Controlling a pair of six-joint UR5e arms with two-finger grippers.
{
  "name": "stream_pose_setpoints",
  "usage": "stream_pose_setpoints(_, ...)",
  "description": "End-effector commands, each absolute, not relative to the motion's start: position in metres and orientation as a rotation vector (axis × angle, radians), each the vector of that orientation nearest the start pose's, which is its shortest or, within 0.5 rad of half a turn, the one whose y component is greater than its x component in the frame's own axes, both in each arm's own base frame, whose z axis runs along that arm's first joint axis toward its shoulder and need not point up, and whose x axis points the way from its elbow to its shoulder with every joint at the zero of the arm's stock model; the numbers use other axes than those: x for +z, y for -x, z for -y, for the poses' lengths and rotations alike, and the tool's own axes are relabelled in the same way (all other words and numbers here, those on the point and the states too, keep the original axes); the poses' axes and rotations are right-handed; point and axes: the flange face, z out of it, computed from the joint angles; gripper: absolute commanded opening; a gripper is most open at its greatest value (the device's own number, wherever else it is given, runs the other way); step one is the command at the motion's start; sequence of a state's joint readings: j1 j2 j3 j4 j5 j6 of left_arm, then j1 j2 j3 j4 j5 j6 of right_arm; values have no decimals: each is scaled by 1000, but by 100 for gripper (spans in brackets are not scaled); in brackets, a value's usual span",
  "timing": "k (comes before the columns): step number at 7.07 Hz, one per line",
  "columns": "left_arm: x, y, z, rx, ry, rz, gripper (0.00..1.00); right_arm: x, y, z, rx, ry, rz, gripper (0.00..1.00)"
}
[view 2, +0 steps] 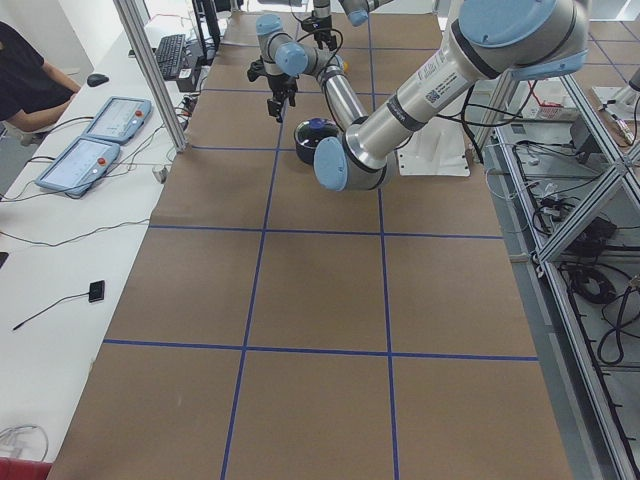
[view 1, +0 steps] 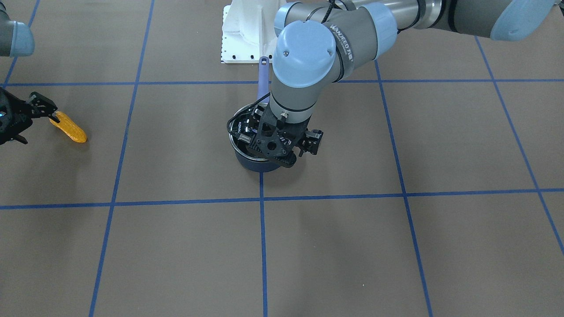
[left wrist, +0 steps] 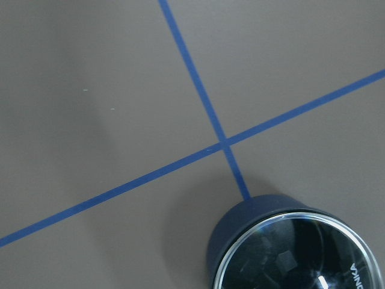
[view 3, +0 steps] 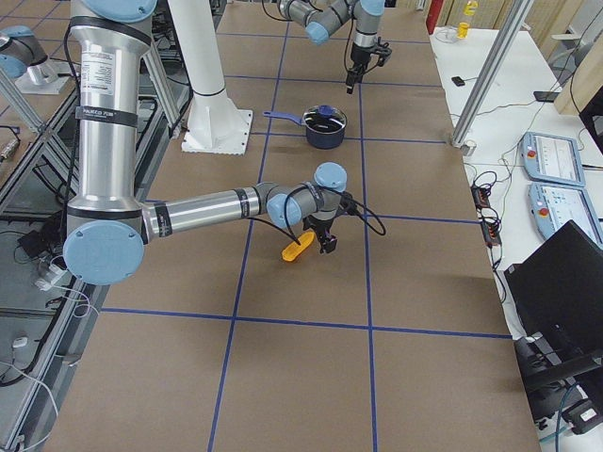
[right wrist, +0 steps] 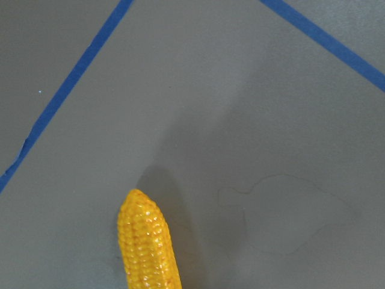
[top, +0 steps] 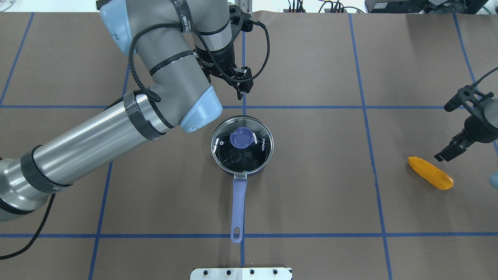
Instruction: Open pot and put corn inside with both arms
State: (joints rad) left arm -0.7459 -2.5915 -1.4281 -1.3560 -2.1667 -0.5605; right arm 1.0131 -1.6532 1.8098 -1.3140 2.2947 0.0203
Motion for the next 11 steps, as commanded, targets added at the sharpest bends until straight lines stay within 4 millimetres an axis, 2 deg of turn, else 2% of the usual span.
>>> stream_pose_setpoints(1,88,-510,546,466,-115,-863,100,555,214,429,-694,-157,808,99)
stream_pose_setpoints(2,91,-512,545,468,-109,-862,100,554,217,427,-700,-158,808,99)
stream_pose_setpoints(5,93,-546,508,480,-56,-869,100,556,226,422,-719,-145,810,100)
stream_pose_setpoints(6,96,-546,507,478,-53,-869,100,558,231,419,-730,-139,803,100)
stream_pose_setpoints(8,110,-563,488,510,-51,-878,99,558,232,418,-733,-137,803,100)
stream_pose_setpoints(11,114,-568,482,519,-47,-876,99,559,235,417,-739,-134,799,100)
